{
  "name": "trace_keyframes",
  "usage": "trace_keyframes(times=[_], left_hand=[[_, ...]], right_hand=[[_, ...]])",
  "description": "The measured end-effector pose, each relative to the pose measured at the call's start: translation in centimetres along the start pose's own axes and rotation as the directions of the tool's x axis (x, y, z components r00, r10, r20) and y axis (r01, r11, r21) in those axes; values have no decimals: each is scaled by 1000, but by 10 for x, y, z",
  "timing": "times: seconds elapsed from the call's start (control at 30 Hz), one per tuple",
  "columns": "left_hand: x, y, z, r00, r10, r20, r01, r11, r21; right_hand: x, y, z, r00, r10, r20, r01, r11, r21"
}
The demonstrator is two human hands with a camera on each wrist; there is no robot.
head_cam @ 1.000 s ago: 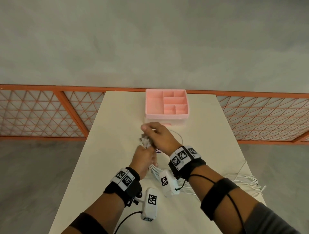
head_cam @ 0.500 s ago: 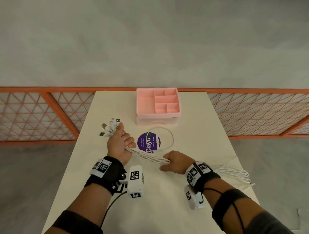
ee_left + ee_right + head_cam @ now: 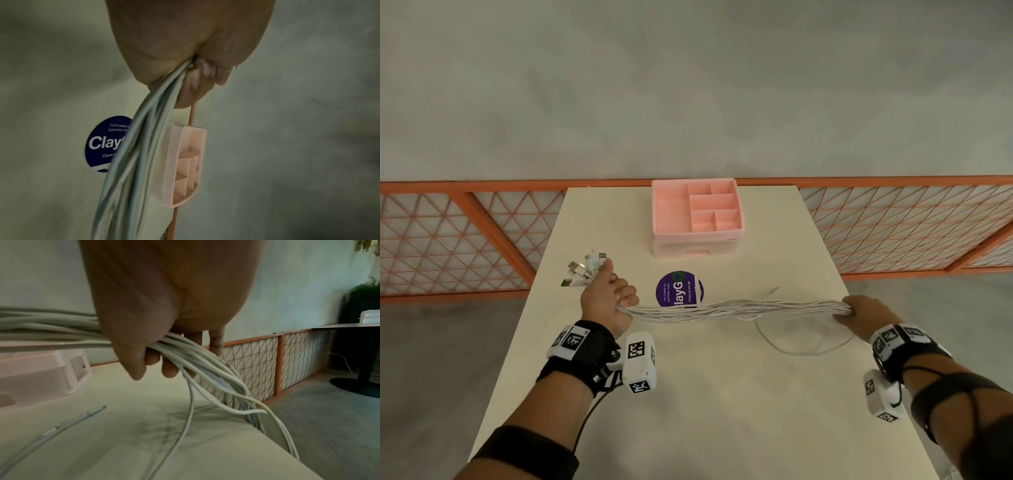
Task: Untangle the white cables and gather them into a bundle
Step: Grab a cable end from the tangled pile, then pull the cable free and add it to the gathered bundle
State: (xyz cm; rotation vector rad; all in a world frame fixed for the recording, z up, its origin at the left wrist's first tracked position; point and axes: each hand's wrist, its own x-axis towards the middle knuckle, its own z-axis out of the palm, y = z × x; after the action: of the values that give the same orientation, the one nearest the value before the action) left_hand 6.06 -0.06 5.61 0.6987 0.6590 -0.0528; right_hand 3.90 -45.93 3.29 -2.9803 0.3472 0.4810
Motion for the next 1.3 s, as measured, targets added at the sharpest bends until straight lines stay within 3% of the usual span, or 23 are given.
trace_keyframes(times=[0.1, 0.23, 0.33, 0.47, 0.57, 0.7, 0.8, 0.87, 0.93, 1.03, 1.13, 1.2, 1.3], left_hand=[[1, -8, 0, 1000, 10, -12, -10, 999, 35], [-2, 3, 3, 999, 37, -3, -37, 999, -22], [-3, 16, 3, 998, 61, 18, -61, 997, -37], [-7, 8, 5, 999, 36, 14, -36, 999, -22], [-10, -4, 13, 1000, 16, 10, -16, 999, 37], [-13, -6, 20, 999, 12, 33, -14, 996, 83], [-19, -2, 24, 998, 31, 49, -34, 997, 70], [-22, -1, 28, 997, 41, 64, -46, 996, 75], [-24, -2, 32, 996, 37, 79, -44, 995, 85], [-26, -8, 38, 994, 25, 108, -36, 994, 100], [-32, -19, 45, 991, 21, 130, -36, 993, 116], [-35, -25, 48, 993, 30, 118, -41, 995, 93], [-35, -22, 45, 997, 42, 69, -45, 998, 34]], right_hand=[[2, -6, 2, 994, 91, -68, -93, 995, -31], [1, -8, 16, 980, 196, -18, -196, 962, -191], [-4, 6, 16, 962, 246, -120, -272, 911, -311], [-2, 17, -10, 877, 328, -350, -404, 899, -170], [2, 23, -20, 825, 406, -392, -472, 877, -85], [-3, 21, -8, 892, 407, -195, -448, 851, -275], [2, 25, 19, 890, 439, 122, -384, 866, -320], [-1, 12, 25, 896, 361, 260, -250, 892, -377], [-7, -24, 13, 918, 187, 349, -79, 950, -302], [-22, -107, -18, 907, -204, 367, 188, 979, 80], [-50, -197, -29, 772, -584, 250, 399, 753, 523], [-65, -248, -18, 713, -676, 185, 480, 663, 575], [-70, -281, 4, 754, -653, 73, 518, 659, 545]])
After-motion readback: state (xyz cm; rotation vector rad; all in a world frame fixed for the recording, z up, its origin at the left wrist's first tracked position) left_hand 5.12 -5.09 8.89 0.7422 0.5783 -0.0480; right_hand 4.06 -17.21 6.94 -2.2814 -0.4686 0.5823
